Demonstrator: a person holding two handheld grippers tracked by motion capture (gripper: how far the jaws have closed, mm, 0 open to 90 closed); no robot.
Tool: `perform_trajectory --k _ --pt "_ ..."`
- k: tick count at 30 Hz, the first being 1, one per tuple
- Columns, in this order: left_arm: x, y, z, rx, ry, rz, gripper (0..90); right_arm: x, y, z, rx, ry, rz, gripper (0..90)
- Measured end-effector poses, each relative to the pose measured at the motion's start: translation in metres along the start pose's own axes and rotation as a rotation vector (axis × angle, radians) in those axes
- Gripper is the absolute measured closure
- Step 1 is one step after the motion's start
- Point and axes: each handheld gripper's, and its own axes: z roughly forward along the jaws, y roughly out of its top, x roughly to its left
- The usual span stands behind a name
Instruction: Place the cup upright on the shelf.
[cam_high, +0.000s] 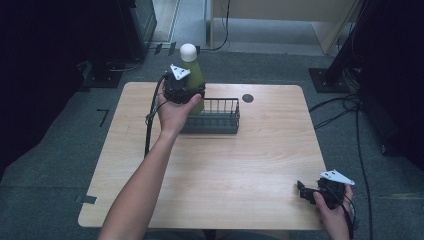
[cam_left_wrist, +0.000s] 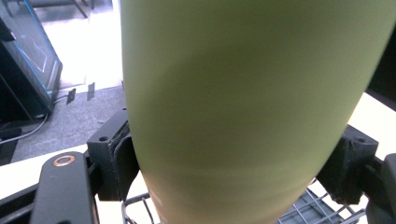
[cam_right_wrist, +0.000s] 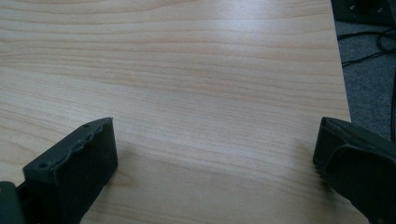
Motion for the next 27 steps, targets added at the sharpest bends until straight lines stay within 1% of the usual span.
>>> perform_trajectory --k 7,15,24,27 --pt "0.001 -0.015 0.011 0.040 0.015 0.002 21.4 0.000 0.000 0.000 0.000 0.000 0.000 0.0" --pt "0.002 -0.031 0.017 0.063 0.022 0.020 21.4 0.000 0.000 0.000 0.000 0.000 0.000 0.0" --pt "0.003 -0.037 0.015 0.038 0.020 0.017 21.3 0.000 0.000 0.000 -0.001 0.000 0.000 0.0" --pt "0.005 -0.036 0.015 0.042 0.014 0.015 21.0 0.000 0.000 0.000 0.000 0.000 0.000 0.0"
